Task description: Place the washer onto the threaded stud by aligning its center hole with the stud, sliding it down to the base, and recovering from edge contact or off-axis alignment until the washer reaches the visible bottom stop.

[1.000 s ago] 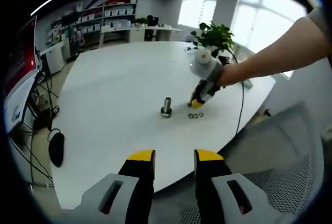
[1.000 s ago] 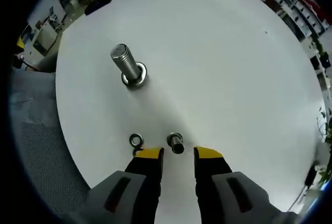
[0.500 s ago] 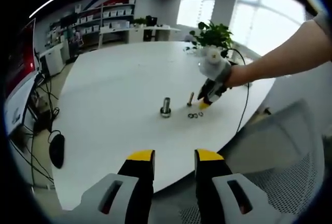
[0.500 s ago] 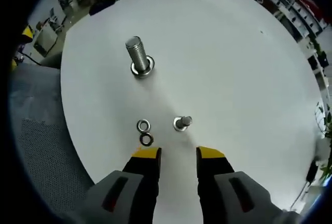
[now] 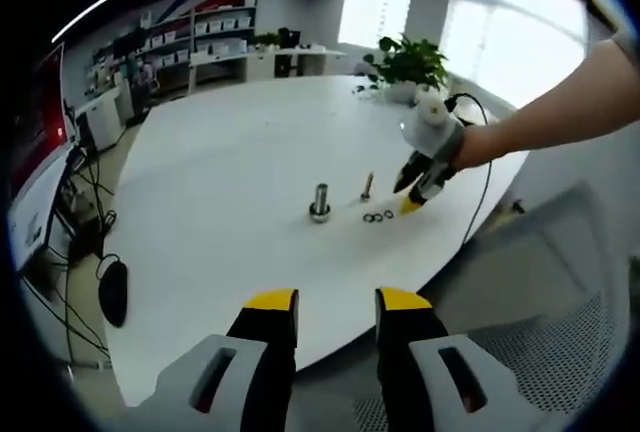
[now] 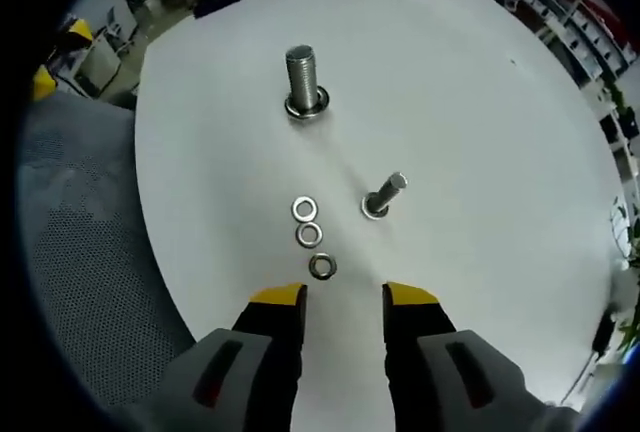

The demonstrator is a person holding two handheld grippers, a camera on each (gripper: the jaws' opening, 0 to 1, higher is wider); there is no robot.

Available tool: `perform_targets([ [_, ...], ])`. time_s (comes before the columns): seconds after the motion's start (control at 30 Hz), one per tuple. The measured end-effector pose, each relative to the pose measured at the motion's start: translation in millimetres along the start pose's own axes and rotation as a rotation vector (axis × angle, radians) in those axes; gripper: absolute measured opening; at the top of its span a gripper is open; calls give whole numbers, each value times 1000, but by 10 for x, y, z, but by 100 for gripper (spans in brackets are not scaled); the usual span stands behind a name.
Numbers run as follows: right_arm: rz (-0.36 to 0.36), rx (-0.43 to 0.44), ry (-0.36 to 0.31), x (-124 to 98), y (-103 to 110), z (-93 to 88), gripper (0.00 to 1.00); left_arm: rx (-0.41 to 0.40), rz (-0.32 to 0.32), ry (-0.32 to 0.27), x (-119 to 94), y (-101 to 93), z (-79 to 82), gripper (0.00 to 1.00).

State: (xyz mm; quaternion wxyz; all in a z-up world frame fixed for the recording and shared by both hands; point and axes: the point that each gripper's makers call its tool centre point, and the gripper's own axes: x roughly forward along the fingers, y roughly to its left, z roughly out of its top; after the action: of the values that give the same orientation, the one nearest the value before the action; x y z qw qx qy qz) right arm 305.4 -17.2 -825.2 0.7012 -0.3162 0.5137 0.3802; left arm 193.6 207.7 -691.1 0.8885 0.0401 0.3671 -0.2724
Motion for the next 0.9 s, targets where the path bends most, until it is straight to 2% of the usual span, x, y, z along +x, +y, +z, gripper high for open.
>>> perform_targets([
  [0.17,24,-21,13,38,81,-57,33,0,-2,8,5,-4,-12,29],
  [0.3,17,-54,4,86,91,-22,32,7,0,14,7,-11,-23,29],
  [0.57,46,10,-17,179,108,88,31,3,10,21,6,12,-40,29],
  [0.9,63,-47,-12,186,82,108,24,-4,14,33,17,28,-62,29],
])
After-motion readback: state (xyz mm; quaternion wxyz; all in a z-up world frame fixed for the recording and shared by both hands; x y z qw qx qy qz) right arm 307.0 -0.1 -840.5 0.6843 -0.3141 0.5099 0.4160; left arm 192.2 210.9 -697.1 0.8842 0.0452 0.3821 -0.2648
